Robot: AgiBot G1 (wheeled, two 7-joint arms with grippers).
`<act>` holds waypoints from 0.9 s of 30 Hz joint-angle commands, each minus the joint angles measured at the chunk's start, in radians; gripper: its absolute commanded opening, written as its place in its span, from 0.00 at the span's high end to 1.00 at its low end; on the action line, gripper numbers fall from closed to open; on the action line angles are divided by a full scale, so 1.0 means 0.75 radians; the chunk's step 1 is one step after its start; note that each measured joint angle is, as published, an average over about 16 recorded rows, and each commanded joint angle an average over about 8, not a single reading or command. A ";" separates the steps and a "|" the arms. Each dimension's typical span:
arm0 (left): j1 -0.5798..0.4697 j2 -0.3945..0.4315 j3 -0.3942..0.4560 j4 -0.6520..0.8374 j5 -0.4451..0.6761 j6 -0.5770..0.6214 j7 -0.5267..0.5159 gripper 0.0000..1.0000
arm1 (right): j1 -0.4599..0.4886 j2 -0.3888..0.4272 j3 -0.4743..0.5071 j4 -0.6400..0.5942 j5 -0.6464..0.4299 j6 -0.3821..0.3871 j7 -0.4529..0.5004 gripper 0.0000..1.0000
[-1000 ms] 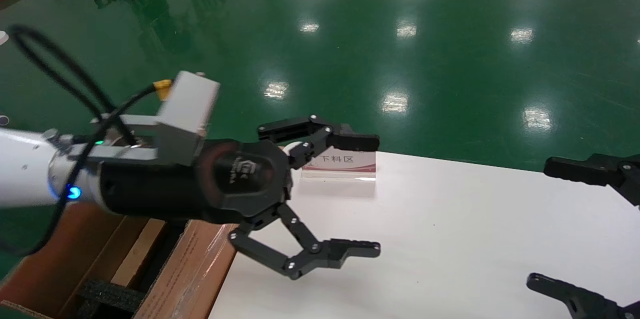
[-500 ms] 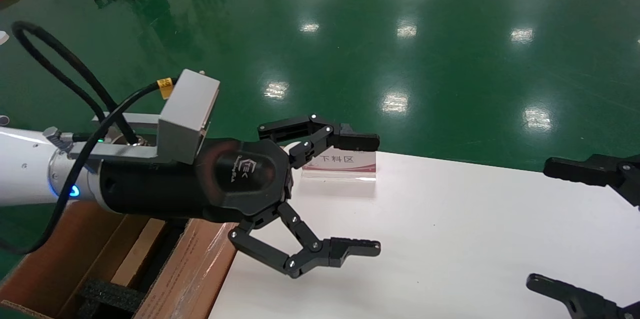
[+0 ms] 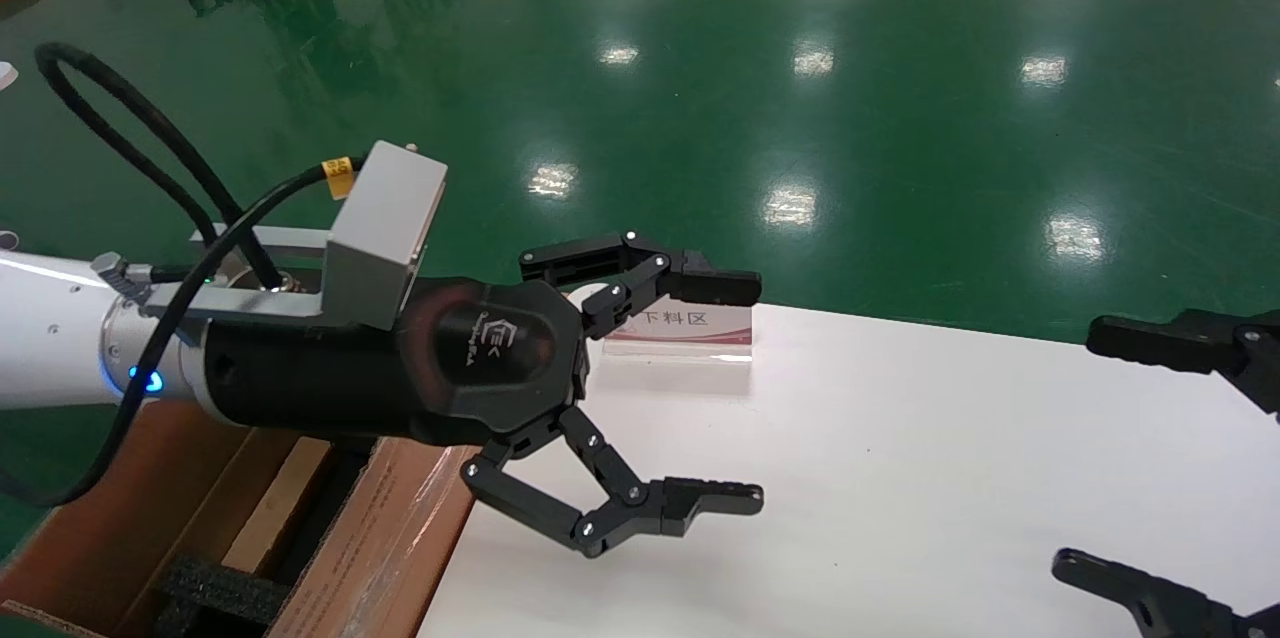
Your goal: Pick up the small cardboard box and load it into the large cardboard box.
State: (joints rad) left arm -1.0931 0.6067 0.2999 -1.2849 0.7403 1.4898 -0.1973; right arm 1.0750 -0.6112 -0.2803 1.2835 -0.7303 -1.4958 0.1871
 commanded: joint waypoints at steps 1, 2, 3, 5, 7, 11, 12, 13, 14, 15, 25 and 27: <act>0.002 0.000 -0.002 0.000 -0.001 0.001 0.001 0.00 | 0.000 0.000 0.000 0.000 0.000 0.000 0.000 0.00; 0.003 0.001 -0.003 0.000 -0.001 0.001 0.001 0.00 | 0.000 0.000 0.000 0.000 0.000 0.000 0.000 0.00; 0.003 0.001 -0.004 0.000 -0.002 0.001 0.002 0.00 | 0.000 0.000 0.000 0.000 0.000 0.000 0.000 0.00; 0.005 0.001 -0.006 0.000 -0.003 0.002 0.003 0.00 | 0.000 0.000 -0.001 0.000 0.000 0.000 0.000 0.00; 0.007 0.002 -0.007 0.000 -0.004 0.002 0.003 0.00 | 0.000 0.000 -0.001 0.000 0.000 0.000 -0.001 0.00; 0.010 0.002 -0.011 0.000 -0.005 0.003 0.005 0.00 | 0.001 0.000 -0.001 0.000 0.001 0.000 -0.001 0.00; 0.011 0.003 -0.012 0.000 -0.006 0.003 0.006 0.00 | 0.001 0.000 -0.001 0.000 0.001 0.000 -0.001 0.00; 0.012 0.003 -0.013 0.000 -0.006 0.004 0.006 0.00 | 0.001 0.000 -0.002 0.000 0.001 0.000 -0.001 0.00; 0.013 0.003 -0.014 0.000 -0.007 0.004 0.007 0.00 | 0.001 0.001 -0.002 0.000 0.001 0.000 -0.001 0.00; 0.013 0.003 -0.015 0.001 -0.007 0.004 0.007 0.00 | 0.001 0.001 -0.002 0.000 0.001 0.000 -0.001 0.00; 0.022 0.005 -0.024 0.001 -0.011 0.007 0.011 0.00 | 0.000 0.000 -0.001 -0.001 0.000 0.000 0.000 0.00; 0.023 0.006 -0.025 0.001 -0.012 0.007 0.012 0.00 | 0.000 0.000 -0.001 -0.001 0.000 0.000 0.000 0.00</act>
State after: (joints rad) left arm -1.0764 0.6108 0.2817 -1.2840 0.7315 1.4951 -0.1884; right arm 1.0751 -0.6108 -0.2810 1.2831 -0.7301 -1.4955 0.1869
